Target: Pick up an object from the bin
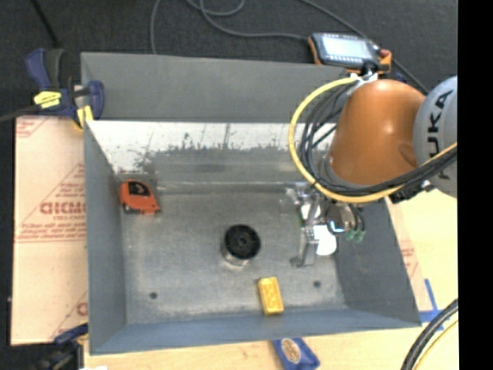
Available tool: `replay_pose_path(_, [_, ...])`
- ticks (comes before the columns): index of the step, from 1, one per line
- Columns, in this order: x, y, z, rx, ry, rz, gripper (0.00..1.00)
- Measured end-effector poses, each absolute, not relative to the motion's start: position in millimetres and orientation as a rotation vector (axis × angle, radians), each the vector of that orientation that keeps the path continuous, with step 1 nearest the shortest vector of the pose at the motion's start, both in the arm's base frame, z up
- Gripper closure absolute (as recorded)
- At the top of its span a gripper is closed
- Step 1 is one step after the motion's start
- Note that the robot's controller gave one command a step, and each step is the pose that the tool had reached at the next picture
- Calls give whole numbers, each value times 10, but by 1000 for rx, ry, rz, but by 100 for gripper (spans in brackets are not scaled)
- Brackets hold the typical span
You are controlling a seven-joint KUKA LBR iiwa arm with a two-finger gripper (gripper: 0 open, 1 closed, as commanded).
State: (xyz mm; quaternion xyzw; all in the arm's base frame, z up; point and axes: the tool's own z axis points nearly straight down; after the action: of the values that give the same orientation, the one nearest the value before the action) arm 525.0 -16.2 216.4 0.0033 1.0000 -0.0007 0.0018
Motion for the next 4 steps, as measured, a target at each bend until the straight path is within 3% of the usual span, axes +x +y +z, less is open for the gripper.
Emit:
replay_pose_path(1, [5249, -163, 2164, 10, 3138, -2, 0])
replay_pose_path(2, [5501, -14, 1828, -83, 3130, -4, 0])
replay_pose_path(3, [5617, 419, 1351, -49, 3136, 1, 0])
replay_pose_path(4, [5619, 691, 1123, -36, 3143, 3, 0])
